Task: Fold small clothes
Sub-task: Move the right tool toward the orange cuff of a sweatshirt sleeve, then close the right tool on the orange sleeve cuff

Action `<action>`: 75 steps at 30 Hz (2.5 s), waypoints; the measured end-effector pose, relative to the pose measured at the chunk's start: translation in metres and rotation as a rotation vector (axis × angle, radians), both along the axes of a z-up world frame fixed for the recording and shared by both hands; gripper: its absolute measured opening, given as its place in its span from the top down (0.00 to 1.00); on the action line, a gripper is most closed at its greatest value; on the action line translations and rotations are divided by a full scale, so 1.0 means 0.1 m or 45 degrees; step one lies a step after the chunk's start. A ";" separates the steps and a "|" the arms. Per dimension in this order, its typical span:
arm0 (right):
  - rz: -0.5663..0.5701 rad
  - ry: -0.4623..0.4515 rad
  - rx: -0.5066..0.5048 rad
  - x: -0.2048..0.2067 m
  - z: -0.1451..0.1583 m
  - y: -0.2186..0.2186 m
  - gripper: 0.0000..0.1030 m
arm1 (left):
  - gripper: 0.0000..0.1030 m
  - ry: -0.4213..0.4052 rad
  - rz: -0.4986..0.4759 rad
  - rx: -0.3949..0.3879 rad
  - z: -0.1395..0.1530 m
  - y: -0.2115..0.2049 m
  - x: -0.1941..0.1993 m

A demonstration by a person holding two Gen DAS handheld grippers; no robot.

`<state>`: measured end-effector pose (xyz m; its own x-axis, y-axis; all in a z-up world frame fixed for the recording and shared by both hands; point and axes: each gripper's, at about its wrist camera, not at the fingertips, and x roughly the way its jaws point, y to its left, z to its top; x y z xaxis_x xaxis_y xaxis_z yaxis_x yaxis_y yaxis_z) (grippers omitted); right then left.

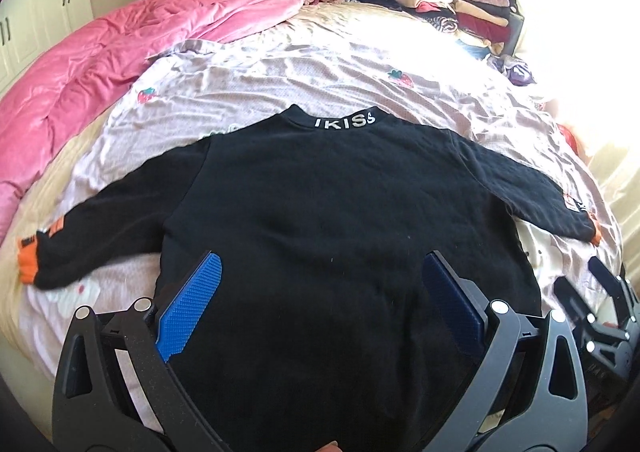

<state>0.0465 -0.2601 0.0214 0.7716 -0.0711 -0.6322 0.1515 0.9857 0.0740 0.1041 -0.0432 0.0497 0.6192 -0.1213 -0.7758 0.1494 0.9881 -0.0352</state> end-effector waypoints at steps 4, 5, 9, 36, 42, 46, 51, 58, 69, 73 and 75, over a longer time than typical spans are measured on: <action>-0.069 -0.011 0.002 0.09 0.02 -0.22 0.04 | 0.08 0.000 0.002 0.018 0.00 -0.07 0.11; -0.082 -0.011 0.003 0.11 0.01 -0.26 0.04 | 0.08 0.008 -0.001 0.014 0.00 -0.09 0.15; -0.134 -0.003 0.004 0.19 0.00 -0.49 0.04 | 0.08 0.021 -0.010 0.016 -0.02 -0.16 0.24; -0.645 0.064 0.016 0.30 -0.28 -2.29 0.04 | 0.08 0.019 -0.028 -0.010 0.16 -0.48 1.01; -0.708 0.111 0.043 0.31 -0.41 -2.63 0.04 | 0.08 0.004 -0.018 -0.037 0.10 -0.52 1.14; -0.739 0.141 0.073 0.32 -0.50 -2.81 0.04 | 0.08 0.031 0.002 0.016 -0.17 -0.55 1.24; -0.754 0.179 0.081 0.34 -0.61 -2.92 0.04 | 0.08 0.072 0.009 0.087 -0.52 -0.55 1.31; -0.744 0.209 0.098 0.42 -0.72 -2.95 0.27 | 0.08 0.119 0.010 0.051 -0.83 -0.58 1.27; -0.655 0.175 0.052 0.47 -0.68 -2.74 0.74 | 0.08 0.103 0.022 0.037 -0.99 -0.42 1.23; -0.601 0.090 0.067 0.43 -0.50 -2.60 0.78 | 0.08 0.099 0.032 0.023 -0.99 -0.35 1.20; -0.558 0.047 0.083 0.43 -0.39 -2.50 0.80 | 0.08 0.094 0.034 0.013 -0.97 -0.31 1.19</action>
<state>0.0899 -0.5105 -0.0177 0.6544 -0.3455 -0.6726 0.5579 0.8211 0.1210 0.2229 -0.0743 -0.0476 0.5629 -0.0973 -0.8208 0.1205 0.9921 -0.0350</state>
